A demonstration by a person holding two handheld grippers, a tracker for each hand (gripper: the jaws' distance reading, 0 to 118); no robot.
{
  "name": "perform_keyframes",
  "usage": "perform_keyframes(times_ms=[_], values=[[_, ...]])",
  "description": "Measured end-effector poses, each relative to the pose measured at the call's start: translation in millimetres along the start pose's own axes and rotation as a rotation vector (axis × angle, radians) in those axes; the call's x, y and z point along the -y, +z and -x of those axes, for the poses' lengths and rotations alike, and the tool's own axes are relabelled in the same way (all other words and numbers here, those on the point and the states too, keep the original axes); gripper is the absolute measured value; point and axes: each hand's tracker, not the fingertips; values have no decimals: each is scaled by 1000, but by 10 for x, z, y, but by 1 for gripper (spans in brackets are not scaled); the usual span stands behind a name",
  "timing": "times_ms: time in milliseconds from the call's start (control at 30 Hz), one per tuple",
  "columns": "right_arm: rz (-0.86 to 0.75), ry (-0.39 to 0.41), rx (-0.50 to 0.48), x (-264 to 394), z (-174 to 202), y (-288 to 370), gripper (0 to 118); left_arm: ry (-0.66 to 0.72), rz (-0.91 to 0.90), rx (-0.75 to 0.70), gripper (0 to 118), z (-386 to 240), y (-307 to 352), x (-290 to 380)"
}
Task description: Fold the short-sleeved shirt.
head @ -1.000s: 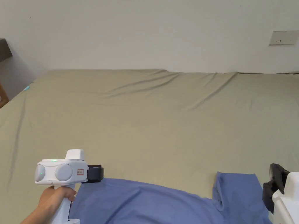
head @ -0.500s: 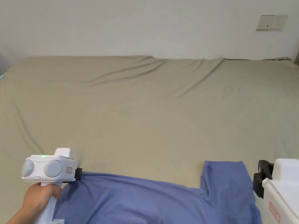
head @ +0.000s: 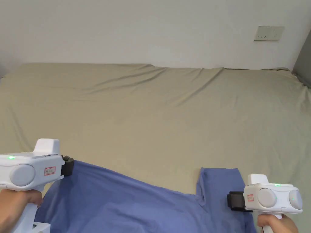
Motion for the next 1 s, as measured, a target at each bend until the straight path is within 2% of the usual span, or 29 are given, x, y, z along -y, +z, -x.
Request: perform_keyframes(times_ms=[67, 100, 133, 167, 233, 300, 333, 433, 600, 733, 833, 1000], values=[[35, -1, 8, 68, 32, -136, 98, -5, -2, 3, 3, -15, 32, 11], [57, -4, 7, 91, 52, -172, 87, -6, 0, 4, 3, -7, 9, 23], [29, -24, -49, 123, 47, -143, 78, -4, 1, 5, 3, -10, 19, 37], [-13, -60, -47, 189, 150, 32, 68, -3, 1, 4, 3, -12, 30, 52], [-5, -53, -45, 176, 228, 105, 64, -1, 4, 0, 3, 30, -11, 74], [-42, 22, -66, 201, 205, 156, 25, 7, 5, -13, 3, 31, 17, 105], [-49, 13, -32, 214, 234, 219, 3, 15, 2, -17, 3, 37, 55, 121], [-168, 36, -19, 245, 193, 517, 3, 34, -18, -27, 3, 25, 240, 143], [-412, 173, 55, 133, 151, 1298, 2, 53, -101, -71, 3, 82, 613, 38], [-614, 206, 95, -143, 125, 2102, 2, 57, -240, -105, 3, 112, 1145, -302], [-769, 193, 115, -407, 151, 2723, 3, 0, -344, -141, 3, 7, 1591, -647], [-986, 197, 161, -861, 162, 3641, 3, 5, -503, -191, 3, -74, 2224, -1283]])
